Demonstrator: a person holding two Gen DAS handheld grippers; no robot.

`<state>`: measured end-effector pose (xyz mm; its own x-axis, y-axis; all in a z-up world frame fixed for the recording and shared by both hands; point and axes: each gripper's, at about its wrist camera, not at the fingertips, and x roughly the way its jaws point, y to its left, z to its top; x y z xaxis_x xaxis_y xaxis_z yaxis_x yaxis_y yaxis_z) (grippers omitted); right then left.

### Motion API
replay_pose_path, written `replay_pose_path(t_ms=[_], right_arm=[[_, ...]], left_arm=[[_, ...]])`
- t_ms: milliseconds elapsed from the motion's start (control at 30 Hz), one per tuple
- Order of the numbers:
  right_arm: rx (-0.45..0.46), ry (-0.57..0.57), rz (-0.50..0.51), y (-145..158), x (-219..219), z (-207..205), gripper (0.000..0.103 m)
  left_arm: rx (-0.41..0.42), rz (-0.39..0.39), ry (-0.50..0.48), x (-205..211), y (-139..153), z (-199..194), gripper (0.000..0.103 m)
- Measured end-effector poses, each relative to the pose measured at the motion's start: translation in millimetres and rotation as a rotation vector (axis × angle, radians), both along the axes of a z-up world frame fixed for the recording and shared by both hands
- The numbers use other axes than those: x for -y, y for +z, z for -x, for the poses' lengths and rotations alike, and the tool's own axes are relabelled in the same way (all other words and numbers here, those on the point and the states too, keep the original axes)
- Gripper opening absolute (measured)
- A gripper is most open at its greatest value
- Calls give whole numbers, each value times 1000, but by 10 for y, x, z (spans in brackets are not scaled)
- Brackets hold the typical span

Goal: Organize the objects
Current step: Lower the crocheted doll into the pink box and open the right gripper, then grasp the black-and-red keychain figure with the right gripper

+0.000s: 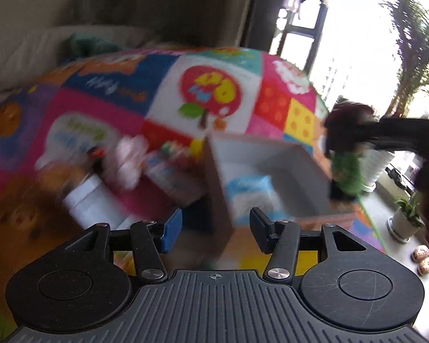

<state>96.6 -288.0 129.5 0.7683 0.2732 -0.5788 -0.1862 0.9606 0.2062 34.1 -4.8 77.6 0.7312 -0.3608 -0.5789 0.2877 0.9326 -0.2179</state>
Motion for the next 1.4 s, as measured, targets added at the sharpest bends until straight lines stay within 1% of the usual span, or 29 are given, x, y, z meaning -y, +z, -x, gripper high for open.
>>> replay_pose_path(t_ms=[100, 167, 200, 233, 267, 367, 400, 467, 500, 567, 600, 633, 667, 733, 800, 867, 900, 933, 967, 1067, 1100, 1167, 1233, 1267, 1333, 1400], right_arm=[[-189, -28, 64, -314, -142, -487, 65], [-323, -45, 52, -582, -209, -714, 65], [-371, -62, 44, -700, -232, -797, 65], [-396, -78, 45, -791, -258, -849, 66], [-384, -90, 76, -813, -304, -860, 66], [-390, -67, 77, -819, -358, -859, 69], [-379, -58, 95, -801, -381, -820, 71], [-328, -29, 151, -726, -438, -708, 82], [-291, -26, 189, -662, -472, -657, 83], [-199, -10, 252, -566, -536, -491, 83], [-150, -6, 279, -487, -545, -369, 83], [-99, 3, 302, -437, -583, -251, 86], [-59, 19, 310, -394, -614, -136, 88], [-2, 60, 306, -335, -689, 47, 89], [17, 102, 297, -308, -775, 139, 91], [12, 142, 289, -282, -872, 217, 91], [5, 158, 284, -275, -908, 216, 91], [1, 169, 277, -251, -935, 207, 91], [2, 173, 270, -238, -953, 223, 91], [-8, 185, 238, -172, -1019, 130, 91], [-16, 188, 227, -170, -1053, 81, 91], [-38, 189, 204, -179, -1162, -106, 91], [-80, 177, 171, -198, -1322, -382, 91], [-103, 168, 156, -212, -1403, -540, 91], [-126, 139, 151, -255, -1580, -870, 91], [-143, 99, 181, -331, -1789, -1234, 90]], left_arm=[[-27, 25, 70, -370, -135, 88, 57], [-46, 55, 134, -632, -226, 110, 57], [-54, 68, 161, -734, -263, 110, 57], [-59, 76, 186, -835, -298, 101, 57], [-62, 80, 211, -930, -329, 96, 57], [-65, 105, 279, -1226, -408, 85, 57], [-64, 125, 303, -1322, -430, 49, 57], [-52, 170, 355, -1522, -437, -46, 57], [-42, 192, 390, -1609, -431, -119, 57], [-36, 238, 456, -1739, -412, -317, 57], [-38, 264, 474, -1793, -407, -441, 57], [-41, 288, 479, -1830, -404, -585, 57], [-42, 303, 485, -1843, -400, -742, 57], [-41, 306, 502, -1871, -404, -1080, 57], [-72, 279, 517, -1844, -446, -1396, 54], [-127, 264, 504, -1771, -528, -1612, 49], [-156, 262, 490, -1707, -567, -1667, 48], [-160, 257, 464, -1650, -584, -1664, 48], [-158, 250, 418, -1571, -587, -1627, 48], [-164, 204, 245, -1288, -602, -1392, 48], [-168, 203, 193, -1224, -615, -1286, 47], [-177, 212, 110, -1130, -641, -1046, 47], [-178, 249, 52, -1083, -658, -810, 47], [-160, 266, 46, -1082, -664, -706, 47], [-86, 278, 72, -1121, -662, -537, 47], [-13, 267, 159, -1198, -671, -475, 46]])
